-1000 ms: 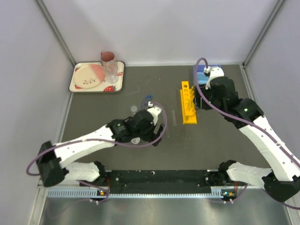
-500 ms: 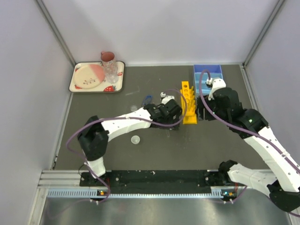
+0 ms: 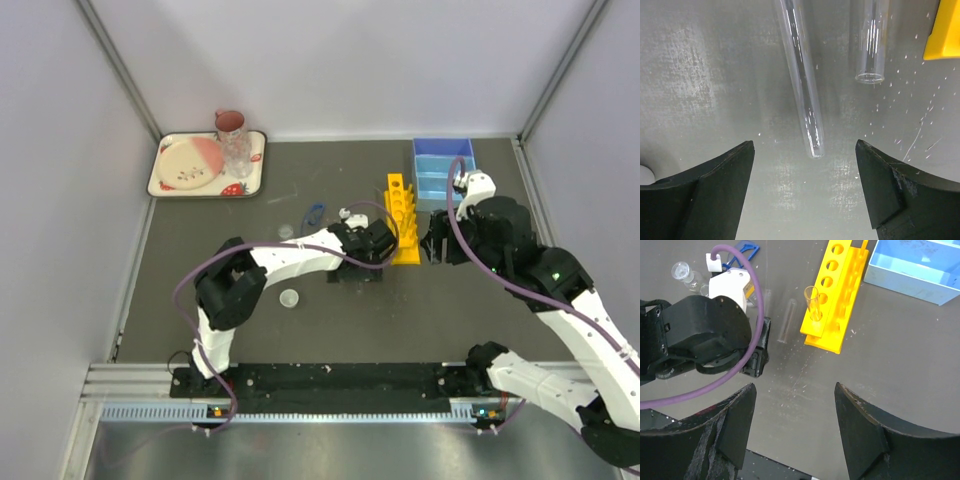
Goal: Organize the chemistry lab equipment
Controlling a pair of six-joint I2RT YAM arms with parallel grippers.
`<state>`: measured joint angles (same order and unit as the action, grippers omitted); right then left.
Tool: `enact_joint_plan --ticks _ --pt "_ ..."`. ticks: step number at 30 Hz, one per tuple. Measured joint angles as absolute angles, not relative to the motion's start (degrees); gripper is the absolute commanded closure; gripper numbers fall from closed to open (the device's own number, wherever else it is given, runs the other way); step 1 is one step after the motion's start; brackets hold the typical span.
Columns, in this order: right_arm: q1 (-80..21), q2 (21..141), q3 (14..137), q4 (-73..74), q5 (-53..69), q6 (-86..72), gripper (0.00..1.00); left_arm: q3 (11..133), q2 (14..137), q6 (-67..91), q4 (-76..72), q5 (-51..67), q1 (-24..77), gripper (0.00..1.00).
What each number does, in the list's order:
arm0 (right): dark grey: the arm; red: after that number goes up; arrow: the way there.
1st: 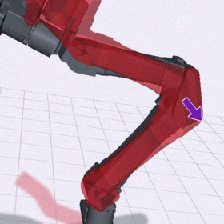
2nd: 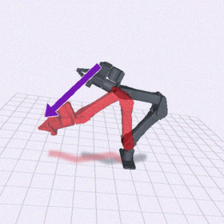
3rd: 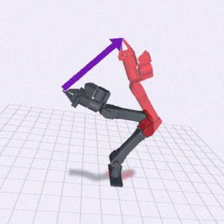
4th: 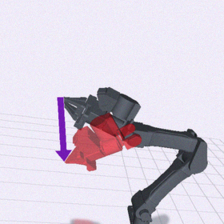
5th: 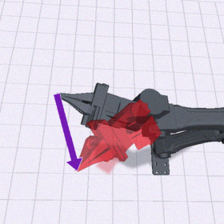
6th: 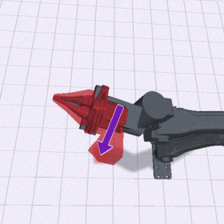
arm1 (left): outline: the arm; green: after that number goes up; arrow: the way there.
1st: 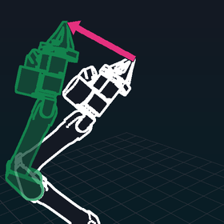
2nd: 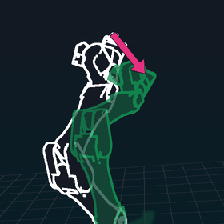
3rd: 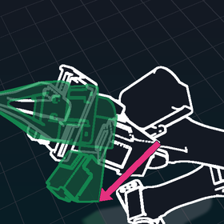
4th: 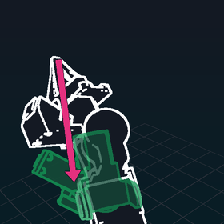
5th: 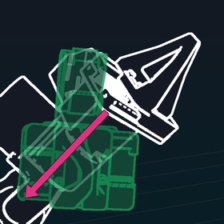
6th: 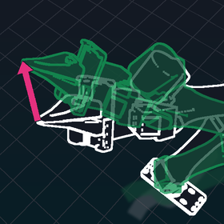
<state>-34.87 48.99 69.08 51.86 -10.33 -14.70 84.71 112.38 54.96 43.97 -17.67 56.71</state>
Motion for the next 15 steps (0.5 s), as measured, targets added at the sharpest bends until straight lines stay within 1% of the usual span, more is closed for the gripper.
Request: enact_joint_plan --ticks 3,7,9,10,11,13,14,15 --pt "-34.9 49.0 69.0 51.9 -9.7 -14.7 0.35 85.6 113.5 55.8 43.9 -17.7 56.5 0.16" --pt "-34.9 48.7 68.7 51.8 -9.1 -14.6 0.35 86.3 115.2 56.5 43.9 -17.7 55.9 0.26" --pt "-34.9 48.6 68.4 51.9 -9.1 -14.6 0.35 86.3 115.9 56.8 43.9 -17.7 55.5 0.28" --pt "-34.9 48.5 68.3 51.9 -9.0 -14.6 0.35 86.3 116.3 56.9 43.9 -17.7 55.3 0.31" --pt "-34.9 48.5 68.2 52.0 -9.0 -14.6 0.35 86.3 116.5 56.9 43.9 -17.7 55.1 0.36" --pt "-34.9 48.5 68.2 51.9 -8.9 -14.6 0.35 86.3 116.8 57.1 43.9 -17.7 54.8 0.41" --pt "-34.9 48.5 68.2 51.9 -8.9 -14.6 0.35 86.3 116.9 57.1 43.9 -17.8 54.5 0.47" --pt "-34.9 48.5 68.2 51.9 -8.9 -14.5 0.35 86.3 116.9 57.1 43.8 -17.8 54.4 0.48"
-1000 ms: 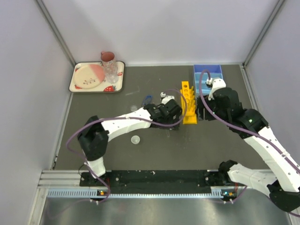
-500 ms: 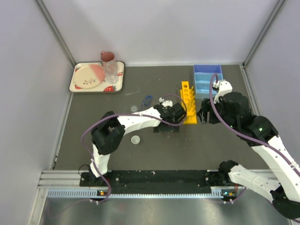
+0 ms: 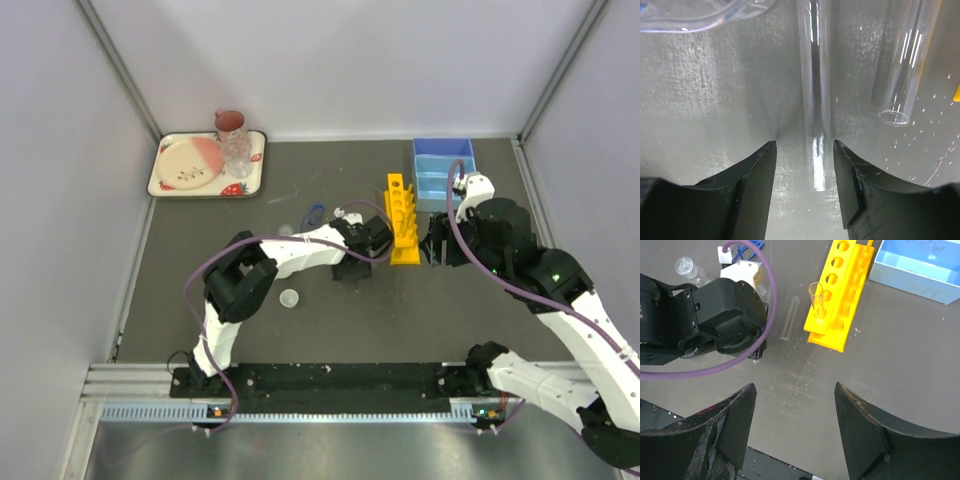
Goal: Organize the chemistry lab equipment
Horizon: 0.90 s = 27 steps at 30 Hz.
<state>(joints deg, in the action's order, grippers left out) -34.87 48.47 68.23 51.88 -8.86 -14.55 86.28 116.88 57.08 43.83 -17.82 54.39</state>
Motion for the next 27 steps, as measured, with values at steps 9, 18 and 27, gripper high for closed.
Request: enact_joint_plan --ticks 9,18,27 --pt "-34.9 48.5 68.2 51.9 -8.7 -14.5 0.35 86.3 117.7 57.0 43.5 -18.0 53.9 0.81" --pt "-34.9 48.5 68.2 51.9 -8.7 -14.6 0.35 85.8 117.6 56.6 42.6 -18.3 53.9 0.90" --pt "-34.9 49.6 68.2 51.8 -8.5 -14.6 0.35 84.0 116.0 51.3 41.8 -18.3 54.4 0.96"
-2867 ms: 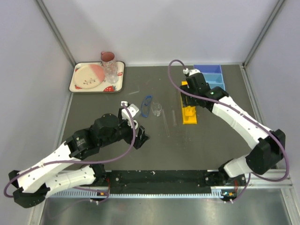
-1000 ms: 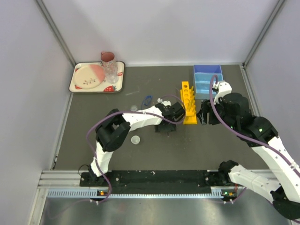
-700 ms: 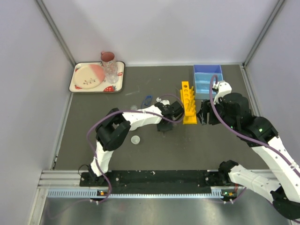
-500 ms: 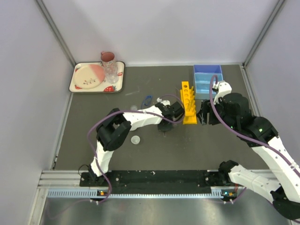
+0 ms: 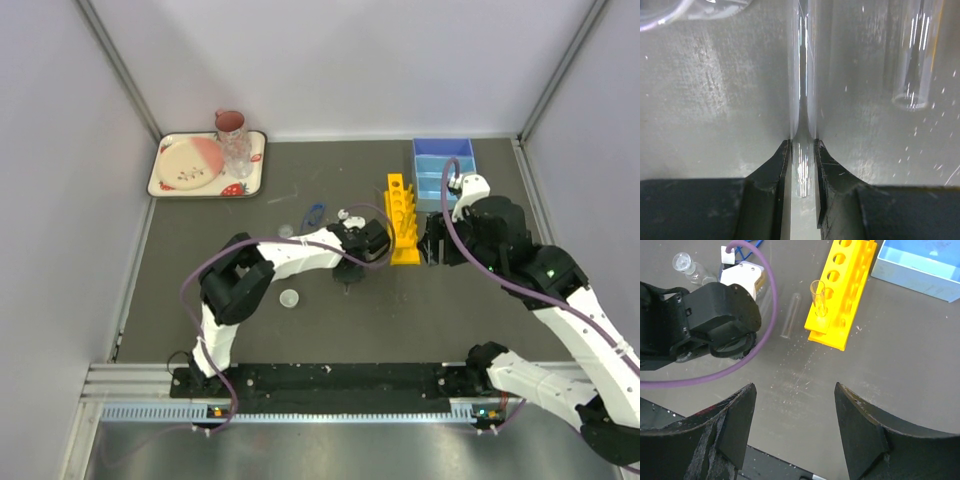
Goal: Organize the chemistry lab equipment
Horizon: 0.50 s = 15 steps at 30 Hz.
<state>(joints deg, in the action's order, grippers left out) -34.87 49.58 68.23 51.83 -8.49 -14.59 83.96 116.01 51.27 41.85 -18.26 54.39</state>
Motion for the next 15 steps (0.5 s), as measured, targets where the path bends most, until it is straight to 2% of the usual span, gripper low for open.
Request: enact_joint_plan --ticks 6,15 --pt "-34.9 50.6 68.2 51.8 -8.7 -14.6 0.35 79.9 108.7 43.5 40.9 -15.4 55.1 0.99" --pt "-34.9 52.4 68.9 51.8 -8.7 -14.8 0.34 78.1 87.4 31.0 39.9 -6.0 56.0 0.96"
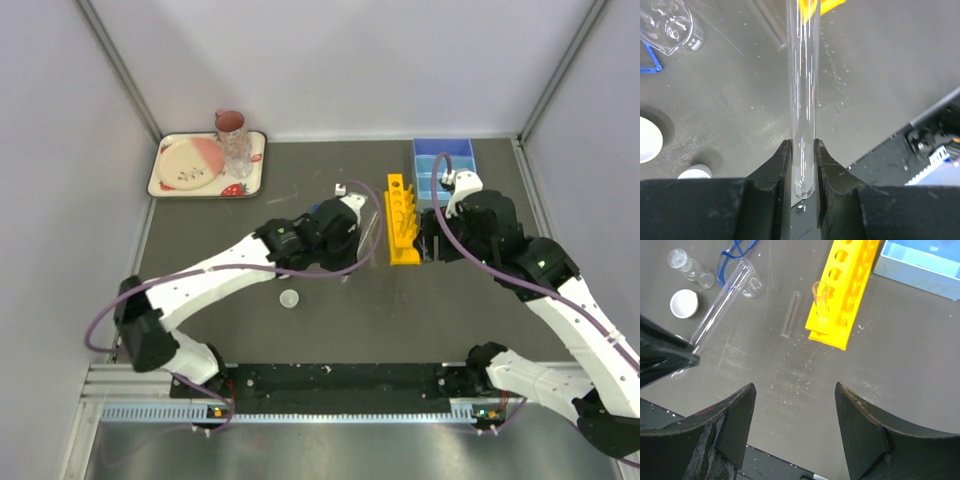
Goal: Organize the chemistry lab equipment
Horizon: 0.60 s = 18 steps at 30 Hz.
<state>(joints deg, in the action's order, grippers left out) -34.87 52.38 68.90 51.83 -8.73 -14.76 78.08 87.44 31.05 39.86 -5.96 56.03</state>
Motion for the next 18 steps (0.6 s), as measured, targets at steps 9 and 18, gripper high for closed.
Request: enact_joint_plan --ticks 9,18 --pt "-34.9 53.8 70.7 49.3 1.6 -15.1 0.34 69.6 65.6 19.6 39.7 5.0 56.7 0.87" --pt "-35.1 55.6 70.7 37.7 23.3 -21.1 0.34 62.2 54.6 15.2 34.4 11.1 56.7 0.87"
